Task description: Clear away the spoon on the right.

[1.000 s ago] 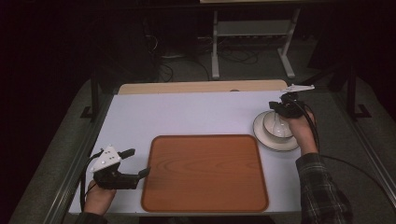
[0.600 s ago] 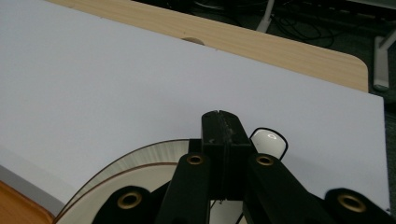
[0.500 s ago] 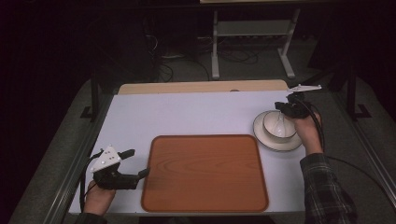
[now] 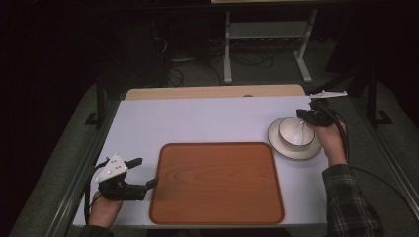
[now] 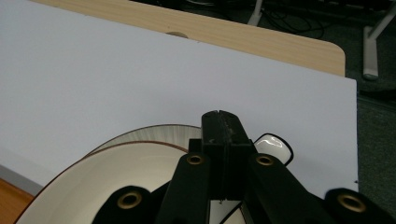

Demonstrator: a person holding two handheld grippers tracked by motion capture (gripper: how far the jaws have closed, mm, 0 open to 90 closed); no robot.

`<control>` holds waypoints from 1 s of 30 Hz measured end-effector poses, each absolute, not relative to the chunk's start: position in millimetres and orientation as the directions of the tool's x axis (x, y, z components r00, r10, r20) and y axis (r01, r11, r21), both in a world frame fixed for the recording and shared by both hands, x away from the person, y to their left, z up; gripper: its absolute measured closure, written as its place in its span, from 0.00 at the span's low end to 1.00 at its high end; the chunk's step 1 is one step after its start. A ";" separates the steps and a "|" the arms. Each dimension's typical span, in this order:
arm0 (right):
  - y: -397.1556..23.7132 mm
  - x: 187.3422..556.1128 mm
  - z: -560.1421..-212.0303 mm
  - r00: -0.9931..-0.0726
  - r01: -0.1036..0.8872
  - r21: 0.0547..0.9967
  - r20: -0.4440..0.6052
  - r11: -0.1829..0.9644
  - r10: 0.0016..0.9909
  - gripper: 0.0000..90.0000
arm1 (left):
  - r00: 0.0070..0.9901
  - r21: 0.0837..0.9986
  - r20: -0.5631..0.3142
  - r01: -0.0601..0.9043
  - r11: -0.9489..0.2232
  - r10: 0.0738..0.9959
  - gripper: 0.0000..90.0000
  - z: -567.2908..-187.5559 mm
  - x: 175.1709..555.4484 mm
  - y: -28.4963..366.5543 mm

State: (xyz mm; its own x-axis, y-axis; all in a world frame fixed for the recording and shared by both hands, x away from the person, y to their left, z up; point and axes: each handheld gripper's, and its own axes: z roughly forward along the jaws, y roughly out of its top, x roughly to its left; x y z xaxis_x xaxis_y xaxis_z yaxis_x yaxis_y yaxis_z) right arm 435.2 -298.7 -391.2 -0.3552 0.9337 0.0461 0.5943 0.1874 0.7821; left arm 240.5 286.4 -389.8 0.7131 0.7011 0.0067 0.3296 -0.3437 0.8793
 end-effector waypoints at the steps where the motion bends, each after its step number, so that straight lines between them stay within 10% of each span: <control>1: -299.7 433.9 -391.6 -0.351 0.599 0.779 0.046 0.187 0.935 0.99 | 0.713 0.880 0.007 0.329 -0.343 0.701 0.14 -389.6 240.5 286.4; 30: -318.7 402.0 -391.2 -0.275 0.618 0.769 0.014 0.165 0.961 0.99 | 0.713 0.885 0.006 0.322 -0.335 0.701 0.14 -388.6 245.3 286.7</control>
State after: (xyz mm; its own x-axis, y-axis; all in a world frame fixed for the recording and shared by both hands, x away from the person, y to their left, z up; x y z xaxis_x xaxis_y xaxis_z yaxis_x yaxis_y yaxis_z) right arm 402.0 -318.7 -391.2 -0.2748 0.9614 0.0138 0.6177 0.1655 0.7688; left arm 245.3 286.7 -388.6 0.7130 0.7012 0.0061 0.3223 -0.3354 0.8852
